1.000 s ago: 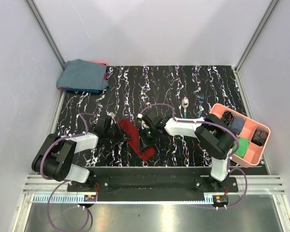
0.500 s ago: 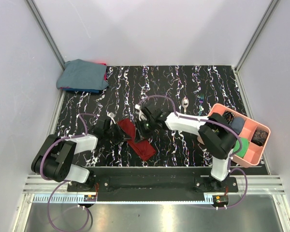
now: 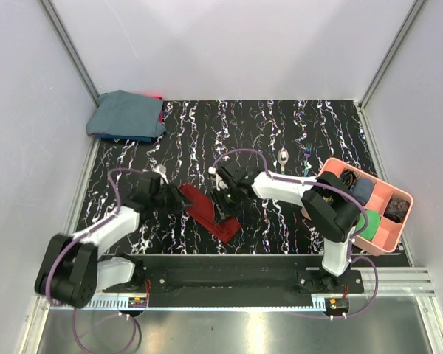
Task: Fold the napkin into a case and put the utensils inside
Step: Smooth out the smaller rectangle-folded napkin from the folded napkin, then pick up the smaller rectangle-folded napkin from the center of the board.
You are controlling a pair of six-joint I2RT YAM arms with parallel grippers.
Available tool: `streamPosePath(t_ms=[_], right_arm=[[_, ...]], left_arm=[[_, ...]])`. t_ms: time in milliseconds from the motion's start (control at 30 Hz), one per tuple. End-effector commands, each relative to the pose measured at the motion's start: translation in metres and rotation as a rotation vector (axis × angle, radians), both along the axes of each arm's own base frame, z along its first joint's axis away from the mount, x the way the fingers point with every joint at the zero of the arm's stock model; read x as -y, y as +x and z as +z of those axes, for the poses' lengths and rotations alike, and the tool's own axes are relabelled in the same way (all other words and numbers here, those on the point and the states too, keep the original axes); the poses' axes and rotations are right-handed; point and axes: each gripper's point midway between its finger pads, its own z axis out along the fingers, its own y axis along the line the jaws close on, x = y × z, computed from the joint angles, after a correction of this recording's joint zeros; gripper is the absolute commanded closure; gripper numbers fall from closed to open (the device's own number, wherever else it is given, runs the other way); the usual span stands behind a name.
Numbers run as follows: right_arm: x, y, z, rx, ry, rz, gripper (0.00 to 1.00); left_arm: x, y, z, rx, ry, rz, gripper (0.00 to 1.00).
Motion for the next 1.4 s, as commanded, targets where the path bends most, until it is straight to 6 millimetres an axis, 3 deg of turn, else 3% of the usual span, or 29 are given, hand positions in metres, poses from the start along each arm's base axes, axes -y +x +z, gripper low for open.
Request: streamPosePath(t_ms=[0,67,133,267,467,900,933,1000,1100,1167,1200,1233,1267,1300,1333,1367], right_arm=[[-0.002,0.019,0.043,0.13,-0.014,0.078,0.6],[-0.012,0.028,0.049,0.166,-0.019,0.115,0.52],[-0.019,0.037,0.047,0.195,-0.054,0.148,0.48],[-0.034,0.045,0.04,0.257,-0.127,0.178,0.34],[-0.048,0.037,0.018,0.321,-0.252,0.224,0.28],[-0.032,0.017,-0.004,0.434,-0.484,0.271,0.28],[-0.031,0.016,-0.001,0.445,-0.495,0.272,0.27],[-0.031,0.013,0.005,0.421,-0.458,0.231,0.27],[-0.028,0.012,0.034,0.395,-0.374,0.13,0.25],[-0.021,0.014,0.064,0.406,-0.313,0.06,0.21],[-0.013,0.012,0.067,0.383,-0.306,0.014,0.15],[-0.003,0.02,0.089,0.389,-0.258,-0.045,0.13],[0.001,0.02,0.096,0.362,-0.218,-0.071,0.12],[0.016,0.017,0.091,0.322,-0.221,-0.113,0.0],[0.033,0.029,0.111,0.328,-0.172,-0.186,0.0],[0.04,0.03,0.116,0.319,-0.143,-0.215,0.0]], left_arm=[[-0.025,0.026,0.083,0.164,0.067,0.042,0.7],[-0.042,0.026,0.102,0.201,0.106,0.077,0.66],[-0.071,0.022,0.112,0.18,0.168,0.181,0.65],[-0.104,0.007,0.114,0.134,0.241,0.324,0.64],[-0.126,-0.01,0.113,0.101,0.286,0.441,0.62],[-0.145,-0.026,0.102,0.034,0.342,0.545,0.61],[-0.144,-0.026,0.101,0.037,0.348,0.531,0.61],[-0.121,-0.018,0.107,0.131,0.322,0.319,0.66],[-0.094,-0.016,0.11,0.218,0.266,0.118,0.66],[-0.079,-0.016,0.112,0.264,0.237,0.055,0.63],[-0.073,-0.016,0.112,0.273,0.233,0.035,0.62],[-0.067,-0.016,0.112,0.282,0.243,0.015,0.61],[-0.055,-0.018,0.113,0.303,0.28,-0.033,0.6],[-0.049,-0.018,0.104,0.29,0.329,-0.08,0.6],[-0.042,-0.019,0.104,0.3,0.363,-0.117,0.59],[-0.028,-0.025,0.1,0.32,0.421,-0.189,0.6]])
